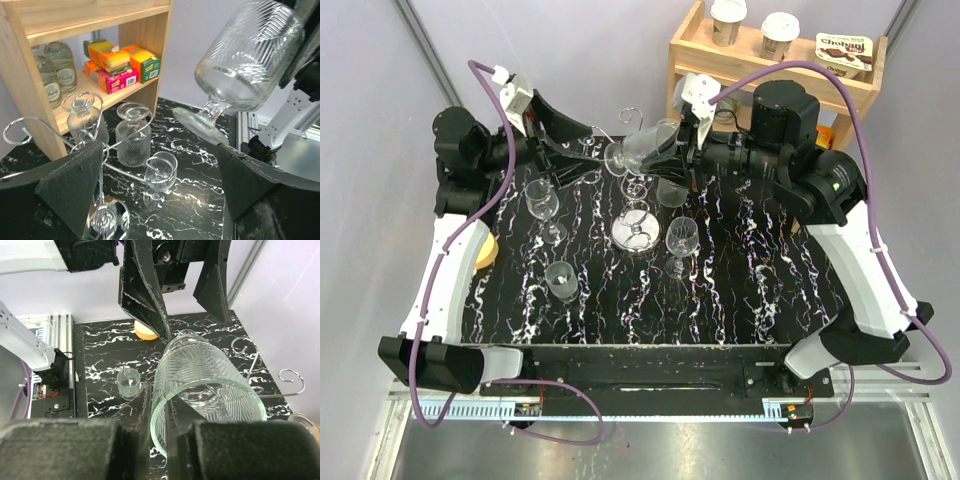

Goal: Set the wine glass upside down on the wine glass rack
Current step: Turn the wine glass upside down at the wine rack.

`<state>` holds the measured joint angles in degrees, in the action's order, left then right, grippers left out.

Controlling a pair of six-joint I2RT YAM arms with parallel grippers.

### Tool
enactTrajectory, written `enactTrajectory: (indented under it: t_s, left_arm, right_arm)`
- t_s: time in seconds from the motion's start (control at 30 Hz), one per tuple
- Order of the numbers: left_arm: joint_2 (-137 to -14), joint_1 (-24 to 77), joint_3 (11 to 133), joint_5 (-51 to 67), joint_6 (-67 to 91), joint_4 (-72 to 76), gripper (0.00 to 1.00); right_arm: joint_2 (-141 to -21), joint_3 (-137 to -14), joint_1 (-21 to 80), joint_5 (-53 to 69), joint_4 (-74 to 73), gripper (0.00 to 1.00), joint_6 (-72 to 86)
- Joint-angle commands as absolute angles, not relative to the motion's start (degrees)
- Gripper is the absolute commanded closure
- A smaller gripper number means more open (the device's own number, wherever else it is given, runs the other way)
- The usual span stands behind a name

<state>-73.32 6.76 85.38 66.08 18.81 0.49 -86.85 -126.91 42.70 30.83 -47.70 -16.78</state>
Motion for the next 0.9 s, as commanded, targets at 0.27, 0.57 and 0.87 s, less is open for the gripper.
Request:
enactTrajectory:
  t_s: [0.27,0.57,0.87]
  left_arm:
    - [-74.79,8.96,79.28,76.38,38.75,31.72,0.01]
    - [-76.11,10.98,77.00,76.38,43.23,39.79,0.01]
    - [-78.57,13.97,76.29,78.22,54.92,53.34,0.07]
  right_arm:
    - [-90.09,-132.63,41.40,39.19,-41.92,1.00,-12.57]
    - [-89.39,-132.89,40.87,42.19,-41.75,1.00,-11.52]
    - [-89.03,-132.19,40.43,42.54,-41.22,1.00,-11.16]
